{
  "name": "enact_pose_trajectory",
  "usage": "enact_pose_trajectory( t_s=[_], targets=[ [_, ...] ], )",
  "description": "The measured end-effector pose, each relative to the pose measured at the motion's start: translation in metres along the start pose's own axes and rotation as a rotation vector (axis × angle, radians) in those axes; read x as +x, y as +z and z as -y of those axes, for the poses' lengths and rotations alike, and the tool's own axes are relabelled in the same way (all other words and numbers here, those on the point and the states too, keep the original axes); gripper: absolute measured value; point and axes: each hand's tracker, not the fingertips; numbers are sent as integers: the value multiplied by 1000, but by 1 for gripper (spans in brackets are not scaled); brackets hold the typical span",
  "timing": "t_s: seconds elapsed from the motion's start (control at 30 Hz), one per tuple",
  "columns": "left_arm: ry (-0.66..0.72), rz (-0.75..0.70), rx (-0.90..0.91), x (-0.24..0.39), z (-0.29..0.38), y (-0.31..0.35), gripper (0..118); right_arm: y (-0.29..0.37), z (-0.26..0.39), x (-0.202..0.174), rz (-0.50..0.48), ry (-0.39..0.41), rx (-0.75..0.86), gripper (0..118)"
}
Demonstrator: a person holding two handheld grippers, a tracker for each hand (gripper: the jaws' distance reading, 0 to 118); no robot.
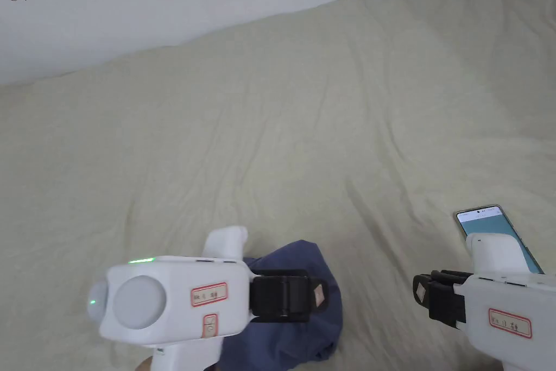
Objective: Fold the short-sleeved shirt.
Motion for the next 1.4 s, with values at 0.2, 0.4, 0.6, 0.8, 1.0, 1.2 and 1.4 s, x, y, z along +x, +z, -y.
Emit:
enact_pose_trajectory(
  t_s=[0.2,0.4,0.6,0.8,1.0,1.2,1.4],
  targets=[
    [66,-72,130,-26,12,49,90,2,1,-5,-14,10,7,6],
    [122,-132,192,-54,31,44,1,3,2,-16,-39,31,5,6],
    [35,-130,116,-35,38,5,0,3,3,-19,-56,59,-3,6],
    [13,-147,78,-19,24,-46,0,1,2,-18,-44,59,-10,6],
    [-61,-175,12,-8,25,-83,0,-1,2,-8,-31,64,-26,6],
    [-94,-183,-42,14,19,-108,0,1,0,1,-22,58,-25,6],
    [-147,-127,-61,37,22,-118,0,3,-1,5,-9,42,-18,6]
  ],
)
